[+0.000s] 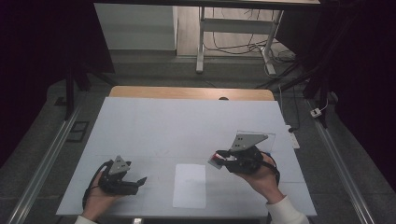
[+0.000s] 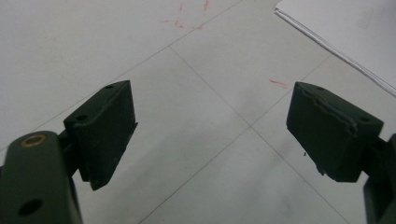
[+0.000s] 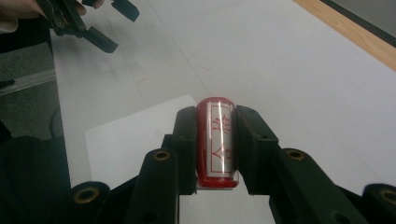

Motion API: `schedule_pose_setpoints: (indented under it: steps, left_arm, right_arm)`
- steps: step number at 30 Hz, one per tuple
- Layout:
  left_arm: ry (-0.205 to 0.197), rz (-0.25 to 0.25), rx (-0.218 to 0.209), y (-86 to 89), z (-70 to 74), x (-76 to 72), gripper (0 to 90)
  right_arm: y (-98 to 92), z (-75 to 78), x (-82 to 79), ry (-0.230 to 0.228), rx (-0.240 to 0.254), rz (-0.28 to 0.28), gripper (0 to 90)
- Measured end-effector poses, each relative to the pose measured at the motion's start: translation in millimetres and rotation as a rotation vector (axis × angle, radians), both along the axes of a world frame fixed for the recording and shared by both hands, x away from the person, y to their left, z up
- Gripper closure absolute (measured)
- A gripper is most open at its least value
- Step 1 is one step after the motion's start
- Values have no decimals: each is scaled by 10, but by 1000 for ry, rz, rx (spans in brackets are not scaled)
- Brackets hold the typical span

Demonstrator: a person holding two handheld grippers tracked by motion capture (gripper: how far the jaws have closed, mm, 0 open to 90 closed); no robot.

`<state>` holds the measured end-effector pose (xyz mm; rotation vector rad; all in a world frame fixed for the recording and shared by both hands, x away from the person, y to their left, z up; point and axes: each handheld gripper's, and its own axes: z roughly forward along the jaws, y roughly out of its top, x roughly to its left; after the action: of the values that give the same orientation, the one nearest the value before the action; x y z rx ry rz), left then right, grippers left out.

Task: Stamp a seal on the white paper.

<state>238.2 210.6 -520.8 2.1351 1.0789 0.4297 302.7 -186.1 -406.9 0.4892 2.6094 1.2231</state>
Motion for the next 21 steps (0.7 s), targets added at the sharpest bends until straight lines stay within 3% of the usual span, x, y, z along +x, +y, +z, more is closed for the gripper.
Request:
schedule_pose_setpoints:
  steps: [21]
  left_arm:
    - [-2,-1,-1,-1,11,-5,158]
  right_arm:
    - [358,-91,-18,11,-52,63,700]
